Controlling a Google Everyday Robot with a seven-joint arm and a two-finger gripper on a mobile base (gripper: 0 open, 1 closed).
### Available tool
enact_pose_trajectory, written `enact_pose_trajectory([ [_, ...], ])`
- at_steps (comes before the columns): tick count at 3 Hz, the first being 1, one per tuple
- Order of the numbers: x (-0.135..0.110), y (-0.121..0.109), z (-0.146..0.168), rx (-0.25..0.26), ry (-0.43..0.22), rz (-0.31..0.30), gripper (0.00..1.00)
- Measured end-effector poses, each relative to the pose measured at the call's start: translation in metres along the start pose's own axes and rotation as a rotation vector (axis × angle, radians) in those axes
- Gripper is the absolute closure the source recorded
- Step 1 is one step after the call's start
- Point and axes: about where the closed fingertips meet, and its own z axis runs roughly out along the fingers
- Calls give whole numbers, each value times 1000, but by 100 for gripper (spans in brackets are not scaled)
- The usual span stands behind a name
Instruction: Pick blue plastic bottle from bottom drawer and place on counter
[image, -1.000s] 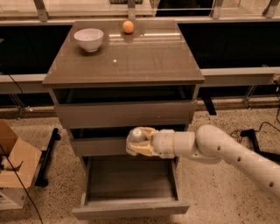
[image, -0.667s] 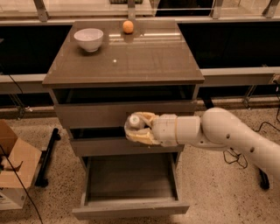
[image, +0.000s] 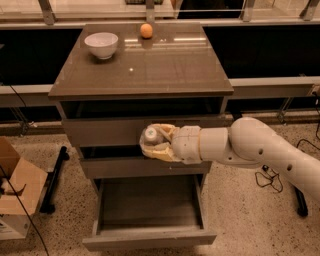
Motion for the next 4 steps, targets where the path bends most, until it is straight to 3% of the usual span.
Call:
enact_pose_trajectory([
  [1,-44,-7,-20,32,6,-126,100],
  [2,-108,-25,-52,108,6,-307,100],
  [3,-150,-51,-64,159,5,-407,100],
  [4,-181,-94,-70,190,45,-472,100],
])
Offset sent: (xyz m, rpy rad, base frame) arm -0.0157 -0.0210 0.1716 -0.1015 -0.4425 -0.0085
